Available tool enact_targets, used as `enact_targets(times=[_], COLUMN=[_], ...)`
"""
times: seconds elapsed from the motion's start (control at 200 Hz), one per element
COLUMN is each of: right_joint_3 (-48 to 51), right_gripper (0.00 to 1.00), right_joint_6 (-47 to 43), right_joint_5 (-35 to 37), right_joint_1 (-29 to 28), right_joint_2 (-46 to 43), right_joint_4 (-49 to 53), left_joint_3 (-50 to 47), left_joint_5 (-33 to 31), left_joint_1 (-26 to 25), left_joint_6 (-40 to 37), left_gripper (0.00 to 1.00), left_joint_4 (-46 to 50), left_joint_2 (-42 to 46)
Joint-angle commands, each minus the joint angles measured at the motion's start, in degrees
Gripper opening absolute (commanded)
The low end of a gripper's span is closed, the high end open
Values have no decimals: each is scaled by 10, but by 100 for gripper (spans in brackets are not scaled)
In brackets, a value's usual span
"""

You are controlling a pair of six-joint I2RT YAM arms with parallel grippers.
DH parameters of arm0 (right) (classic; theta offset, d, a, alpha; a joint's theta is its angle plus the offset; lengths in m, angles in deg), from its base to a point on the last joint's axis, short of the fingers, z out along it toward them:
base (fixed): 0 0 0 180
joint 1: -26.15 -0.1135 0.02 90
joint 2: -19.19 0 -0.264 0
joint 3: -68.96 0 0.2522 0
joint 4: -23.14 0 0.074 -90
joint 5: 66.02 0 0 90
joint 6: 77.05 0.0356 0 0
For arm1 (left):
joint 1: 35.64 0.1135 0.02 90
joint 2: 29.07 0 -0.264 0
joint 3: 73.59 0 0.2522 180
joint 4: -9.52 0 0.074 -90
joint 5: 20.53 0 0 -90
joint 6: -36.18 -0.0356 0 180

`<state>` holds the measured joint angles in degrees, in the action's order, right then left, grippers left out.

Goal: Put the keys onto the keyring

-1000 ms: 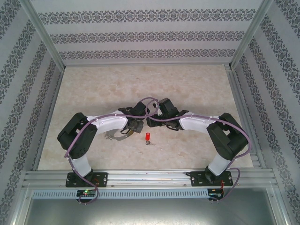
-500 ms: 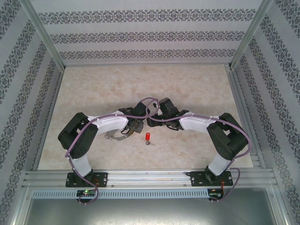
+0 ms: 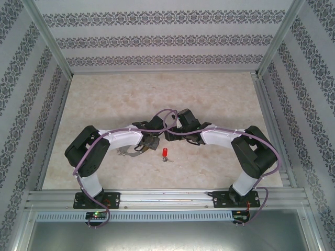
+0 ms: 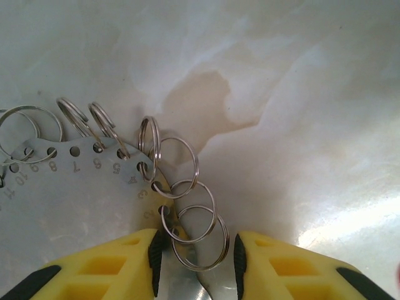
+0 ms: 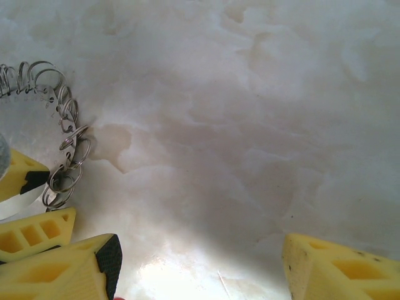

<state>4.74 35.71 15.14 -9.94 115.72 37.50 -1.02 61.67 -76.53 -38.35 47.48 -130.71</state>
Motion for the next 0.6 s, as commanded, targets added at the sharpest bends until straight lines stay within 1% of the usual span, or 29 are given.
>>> enact_targets(times=[0.0,0.145,0.235,0.595], right_joint_3=[-10,-7,-5,-1], right_gripper=[70,69,69,69], right_joint_6=[3,4,4,4], right_joint_5=[1,1,1,-2], right_joint_1=[7,8,9,13], right_joint_2=[-9,-12,-14,-25], right_joint_4=[-6,-6,-6,-6], left_joint_3=[-11,-11,-11,-12], left_joint_5=[-19,-32,-44,-72], left_joint_1=[-7,-7,-7,-7], left_joint_6=[-9,-10,-11,-32], left_gripper=[37,33,29,0], left_joint_4=[-9,-21,-26,-29], left_joint_2=[-4,-10,-11,19])
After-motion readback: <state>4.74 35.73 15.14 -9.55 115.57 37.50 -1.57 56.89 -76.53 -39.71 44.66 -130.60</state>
